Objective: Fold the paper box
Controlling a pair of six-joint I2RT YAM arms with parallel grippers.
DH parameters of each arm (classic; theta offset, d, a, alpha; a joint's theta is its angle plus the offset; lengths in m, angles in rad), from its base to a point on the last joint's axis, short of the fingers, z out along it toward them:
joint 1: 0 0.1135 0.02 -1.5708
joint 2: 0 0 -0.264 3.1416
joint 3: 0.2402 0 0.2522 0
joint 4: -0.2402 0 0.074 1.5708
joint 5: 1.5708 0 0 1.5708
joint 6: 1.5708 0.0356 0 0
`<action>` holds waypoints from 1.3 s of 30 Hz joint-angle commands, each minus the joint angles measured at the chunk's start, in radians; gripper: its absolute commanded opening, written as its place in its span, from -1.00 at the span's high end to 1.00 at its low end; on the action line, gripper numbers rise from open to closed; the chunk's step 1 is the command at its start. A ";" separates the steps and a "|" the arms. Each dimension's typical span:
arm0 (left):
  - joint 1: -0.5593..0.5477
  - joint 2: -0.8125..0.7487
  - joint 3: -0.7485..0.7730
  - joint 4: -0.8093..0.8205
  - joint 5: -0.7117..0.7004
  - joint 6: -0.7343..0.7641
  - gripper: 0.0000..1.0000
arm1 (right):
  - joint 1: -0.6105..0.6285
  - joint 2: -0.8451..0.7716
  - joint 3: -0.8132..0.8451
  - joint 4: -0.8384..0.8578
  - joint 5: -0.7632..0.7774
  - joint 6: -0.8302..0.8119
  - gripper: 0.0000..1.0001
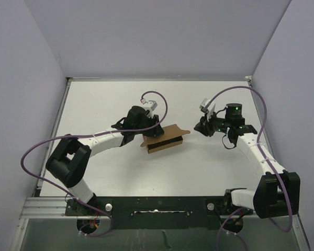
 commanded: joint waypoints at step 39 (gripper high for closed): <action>0.000 -0.159 -0.074 -0.031 0.028 -0.010 0.26 | 0.187 0.398 0.253 -0.129 -0.017 0.029 0.80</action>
